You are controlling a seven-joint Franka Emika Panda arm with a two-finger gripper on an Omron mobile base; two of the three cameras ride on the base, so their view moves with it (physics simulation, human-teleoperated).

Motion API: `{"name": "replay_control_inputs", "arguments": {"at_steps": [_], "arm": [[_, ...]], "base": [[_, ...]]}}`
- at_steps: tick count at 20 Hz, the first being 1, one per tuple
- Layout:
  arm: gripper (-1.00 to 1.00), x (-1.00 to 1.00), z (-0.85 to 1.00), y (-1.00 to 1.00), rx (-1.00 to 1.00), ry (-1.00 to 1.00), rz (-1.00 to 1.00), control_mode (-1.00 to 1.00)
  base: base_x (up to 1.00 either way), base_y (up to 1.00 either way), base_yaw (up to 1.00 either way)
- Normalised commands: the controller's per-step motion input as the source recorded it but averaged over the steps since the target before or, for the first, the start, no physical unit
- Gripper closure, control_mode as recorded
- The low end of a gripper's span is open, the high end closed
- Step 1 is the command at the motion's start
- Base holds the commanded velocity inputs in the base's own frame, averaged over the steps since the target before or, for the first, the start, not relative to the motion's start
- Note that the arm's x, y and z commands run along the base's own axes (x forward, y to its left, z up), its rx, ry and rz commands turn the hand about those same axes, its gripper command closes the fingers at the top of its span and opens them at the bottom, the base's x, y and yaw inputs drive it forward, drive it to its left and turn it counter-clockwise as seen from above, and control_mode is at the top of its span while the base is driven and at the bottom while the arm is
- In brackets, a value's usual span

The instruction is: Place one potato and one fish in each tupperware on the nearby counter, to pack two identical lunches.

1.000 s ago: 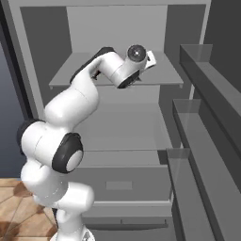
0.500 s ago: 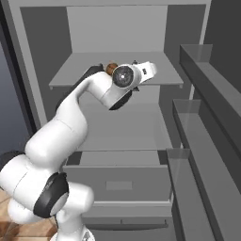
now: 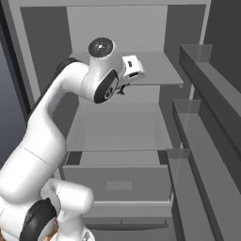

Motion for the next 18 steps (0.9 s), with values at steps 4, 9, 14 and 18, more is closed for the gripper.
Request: {"name": "replay_control_inputs", "arguments": {"at_steps": [4, 9, 14, 18], "arm": [[1.00, -1.00, -0.87, 0.46, 0.02, -0.33, -0.07, -1.00], [1.00, -0.79, -0.46, 0.22, 0.07, -0.49, -0.31, -1.00], [1.00, -0.35, 0.12, 0.13, 0.13, -0.17, -0.46, -1.00], [1.00, -0.39, 0.43, -0.16, 0.09, 0.18, -0.11, -1.00]], "base": [[0.00, 0.00, 0.00], [0.00, 0.00, 0.00], [0.00, 0.00, 0.00], [0.00, 0.00, 0.00]]}}
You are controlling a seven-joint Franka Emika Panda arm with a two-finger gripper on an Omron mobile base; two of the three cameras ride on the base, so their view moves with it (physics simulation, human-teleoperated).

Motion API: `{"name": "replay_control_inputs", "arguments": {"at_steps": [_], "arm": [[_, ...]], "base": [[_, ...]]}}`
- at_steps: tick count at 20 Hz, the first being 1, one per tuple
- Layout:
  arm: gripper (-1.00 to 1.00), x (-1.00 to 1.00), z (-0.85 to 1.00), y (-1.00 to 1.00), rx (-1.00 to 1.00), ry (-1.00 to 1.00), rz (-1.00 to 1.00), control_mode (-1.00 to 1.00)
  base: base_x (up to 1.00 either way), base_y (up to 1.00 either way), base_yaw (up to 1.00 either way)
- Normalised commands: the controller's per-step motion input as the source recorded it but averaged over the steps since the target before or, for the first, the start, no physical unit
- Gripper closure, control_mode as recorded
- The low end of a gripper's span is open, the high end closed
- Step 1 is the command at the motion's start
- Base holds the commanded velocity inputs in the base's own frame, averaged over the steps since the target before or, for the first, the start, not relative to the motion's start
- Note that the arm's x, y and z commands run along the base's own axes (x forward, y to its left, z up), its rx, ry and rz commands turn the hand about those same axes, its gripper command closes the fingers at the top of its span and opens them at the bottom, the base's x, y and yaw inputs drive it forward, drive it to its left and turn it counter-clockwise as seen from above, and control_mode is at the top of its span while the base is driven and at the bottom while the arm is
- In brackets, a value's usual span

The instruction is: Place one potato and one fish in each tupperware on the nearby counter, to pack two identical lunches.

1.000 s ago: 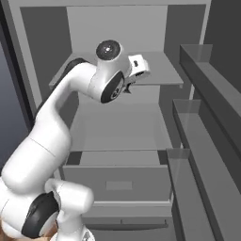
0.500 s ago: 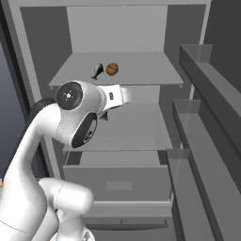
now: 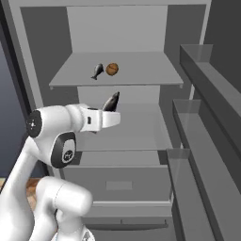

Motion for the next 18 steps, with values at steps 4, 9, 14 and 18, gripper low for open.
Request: {"name": "replay_control_inputs", "arguments": {"at_steps": [4, 9, 14, 18], "arm": [[1.00, -0.33, 0.05, -0.02, 0.02, 0.07, 0.00, -1.00], [1.00, -0.22, 0.00, 0.00, 0.00, 0.00, 0.00, 1.00], [1.00, 0.00, 0.00, 0.00, 0.00, 0.00, 0.00, 1.00], [1.00, 0.00, 0.00, 0.00, 0.00, 0.00, 0.00, 1.00]], "base": [[0.00, 0.00, 0.00], [-0.22, 0.00, 0.03], [-0.58, 0.21, 0.06], [-0.49, 0.36, 0.05]]}}
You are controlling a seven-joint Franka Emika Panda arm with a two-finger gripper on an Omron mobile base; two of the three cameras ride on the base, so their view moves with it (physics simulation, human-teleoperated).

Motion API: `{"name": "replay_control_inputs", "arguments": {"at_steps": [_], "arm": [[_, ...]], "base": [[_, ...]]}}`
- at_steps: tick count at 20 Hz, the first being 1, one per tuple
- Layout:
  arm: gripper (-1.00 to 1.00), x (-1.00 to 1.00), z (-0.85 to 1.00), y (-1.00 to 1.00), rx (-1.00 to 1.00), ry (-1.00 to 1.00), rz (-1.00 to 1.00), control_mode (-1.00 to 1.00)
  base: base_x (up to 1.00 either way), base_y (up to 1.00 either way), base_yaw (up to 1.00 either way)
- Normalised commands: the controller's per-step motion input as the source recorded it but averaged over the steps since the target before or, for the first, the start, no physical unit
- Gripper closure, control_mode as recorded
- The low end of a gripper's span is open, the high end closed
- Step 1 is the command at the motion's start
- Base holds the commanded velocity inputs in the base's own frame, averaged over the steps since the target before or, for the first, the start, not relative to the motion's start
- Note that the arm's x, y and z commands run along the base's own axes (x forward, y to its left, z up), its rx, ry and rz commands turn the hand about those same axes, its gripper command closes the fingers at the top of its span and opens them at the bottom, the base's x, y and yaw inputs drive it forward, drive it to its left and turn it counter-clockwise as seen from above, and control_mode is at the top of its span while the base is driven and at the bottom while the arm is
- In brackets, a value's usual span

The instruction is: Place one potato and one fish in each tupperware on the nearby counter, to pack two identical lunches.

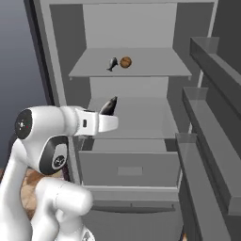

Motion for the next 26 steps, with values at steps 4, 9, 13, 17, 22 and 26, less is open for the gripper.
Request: {"name": "replay_control_inputs", "arguments": {"at_steps": [4, 9, 13, 17, 22, 26], "arm": [[1.00, 0.00, 0.00, 0.00, 0.00, 0.00, 0.00, 1.00], [1.00, 0.00, 0.00, 0.00, 0.00, 0.00, 0.00, 1.00], [1.00, 0.00, 0.00, 0.00, 0.00, 0.00, 0.00, 1.00], [1.00, 0.00, 0.00, 0.00, 0.00, 0.00, 0.00, 1.00], [1.00, 0.00, 0.00, 0.00, 0.00, 0.00, 0.00, 1.00], [1.00, 0.00, 0.00, 0.00, 0.00, 0.00, 0.00, 1.00]], "base": [[-0.91, 0.21, 0.07], [-1.00, 0.00, 0.00], [-1.00, -0.05, 0.00], [-1.00, -0.02, 0.00], [-1.00, -0.19, -0.07], [-0.91, -0.70, -0.39]]}}
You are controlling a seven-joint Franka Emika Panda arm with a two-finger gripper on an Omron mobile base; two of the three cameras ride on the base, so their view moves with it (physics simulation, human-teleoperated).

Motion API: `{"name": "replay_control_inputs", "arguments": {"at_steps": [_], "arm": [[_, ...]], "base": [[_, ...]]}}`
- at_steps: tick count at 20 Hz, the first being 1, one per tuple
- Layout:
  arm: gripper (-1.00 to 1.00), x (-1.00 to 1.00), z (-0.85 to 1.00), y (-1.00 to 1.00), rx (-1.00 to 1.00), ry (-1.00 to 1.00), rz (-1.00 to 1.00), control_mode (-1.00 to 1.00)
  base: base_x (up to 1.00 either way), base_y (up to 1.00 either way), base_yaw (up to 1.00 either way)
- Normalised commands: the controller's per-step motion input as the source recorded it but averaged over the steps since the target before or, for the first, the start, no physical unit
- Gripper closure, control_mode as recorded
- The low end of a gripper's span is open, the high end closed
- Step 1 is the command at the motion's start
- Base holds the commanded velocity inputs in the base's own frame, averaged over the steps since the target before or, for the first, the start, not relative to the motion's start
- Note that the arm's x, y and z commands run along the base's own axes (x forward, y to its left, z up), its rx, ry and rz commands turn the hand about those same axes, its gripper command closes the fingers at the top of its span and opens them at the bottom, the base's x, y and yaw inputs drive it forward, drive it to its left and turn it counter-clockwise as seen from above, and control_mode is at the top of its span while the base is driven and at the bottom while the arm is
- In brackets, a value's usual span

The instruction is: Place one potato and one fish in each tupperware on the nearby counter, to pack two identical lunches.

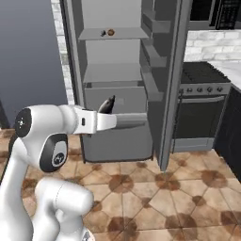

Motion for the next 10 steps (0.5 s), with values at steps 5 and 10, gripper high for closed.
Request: {"name": "replay_control_inputs", "arguments": {"at_steps": [5, 10], "arm": [[1.00, 0.00, 0.00, 0.00, 0.00, 0.00, 0.00, 1.00], [1.00, 0.00, 0.00, 0.00, 0.00, 0.00, 0.00, 1.00]], "base": [[-0.58, -0.81, -0.48], [-0.23, -0.91, -0.51]]}}
